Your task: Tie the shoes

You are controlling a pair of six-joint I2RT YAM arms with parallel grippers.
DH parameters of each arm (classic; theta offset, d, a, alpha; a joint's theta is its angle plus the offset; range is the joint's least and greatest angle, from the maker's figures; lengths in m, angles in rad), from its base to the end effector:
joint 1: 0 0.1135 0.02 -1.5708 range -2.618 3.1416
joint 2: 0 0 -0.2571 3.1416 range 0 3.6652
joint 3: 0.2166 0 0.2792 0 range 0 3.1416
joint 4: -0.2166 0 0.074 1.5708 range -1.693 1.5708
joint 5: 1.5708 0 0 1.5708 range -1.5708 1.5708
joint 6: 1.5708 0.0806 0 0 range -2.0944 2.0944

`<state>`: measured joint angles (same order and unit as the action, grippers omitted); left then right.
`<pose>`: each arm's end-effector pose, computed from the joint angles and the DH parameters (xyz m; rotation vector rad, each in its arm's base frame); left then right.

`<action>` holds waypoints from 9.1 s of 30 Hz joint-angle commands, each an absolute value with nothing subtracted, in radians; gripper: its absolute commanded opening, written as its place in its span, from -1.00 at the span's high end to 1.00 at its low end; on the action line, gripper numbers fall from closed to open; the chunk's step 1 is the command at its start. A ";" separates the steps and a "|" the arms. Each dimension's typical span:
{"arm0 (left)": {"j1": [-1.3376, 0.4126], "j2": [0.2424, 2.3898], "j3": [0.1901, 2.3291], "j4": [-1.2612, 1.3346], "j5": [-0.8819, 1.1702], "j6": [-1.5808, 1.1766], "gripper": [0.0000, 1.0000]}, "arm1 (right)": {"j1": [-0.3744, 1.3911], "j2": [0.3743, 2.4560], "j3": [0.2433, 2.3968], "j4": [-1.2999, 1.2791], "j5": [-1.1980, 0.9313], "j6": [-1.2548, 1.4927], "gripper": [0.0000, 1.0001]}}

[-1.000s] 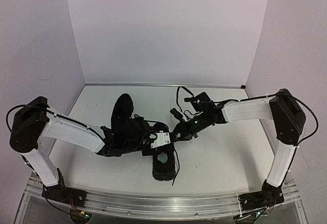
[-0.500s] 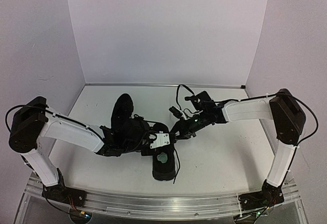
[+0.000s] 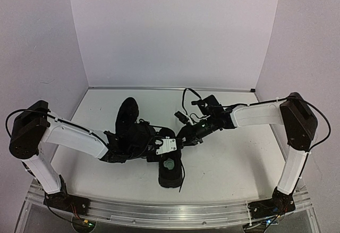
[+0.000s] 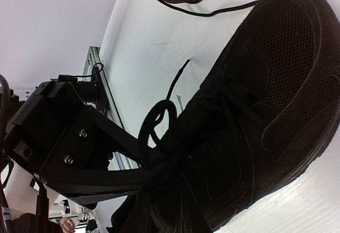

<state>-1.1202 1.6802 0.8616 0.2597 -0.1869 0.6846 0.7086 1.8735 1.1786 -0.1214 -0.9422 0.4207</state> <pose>0.1912 -0.3608 0.1297 1.5930 1.3979 -0.0597 0.2823 0.3278 0.1420 -0.8650 2.4215 1.6190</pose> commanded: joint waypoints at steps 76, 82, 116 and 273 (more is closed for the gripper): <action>-0.927 1.485 0.937 0.065 0.178 0.415 0.28 | 0.709 1.811 1.154 -0.032 -0.912 0.460 1.00; -0.876 1.544 1.013 0.010 0.312 0.459 0.16 | 0.723 1.814 1.167 -0.035 -0.919 0.459 1.00; -0.817 1.629 1.097 -0.092 0.470 0.513 1.00 | 0.722 1.744 1.142 -0.084 -0.829 0.438 1.00; -0.806 1.539 0.884 -0.178 -0.094 0.223 1.00 | 0.606 1.619 0.833 0.029 -0.787 0.527 1.00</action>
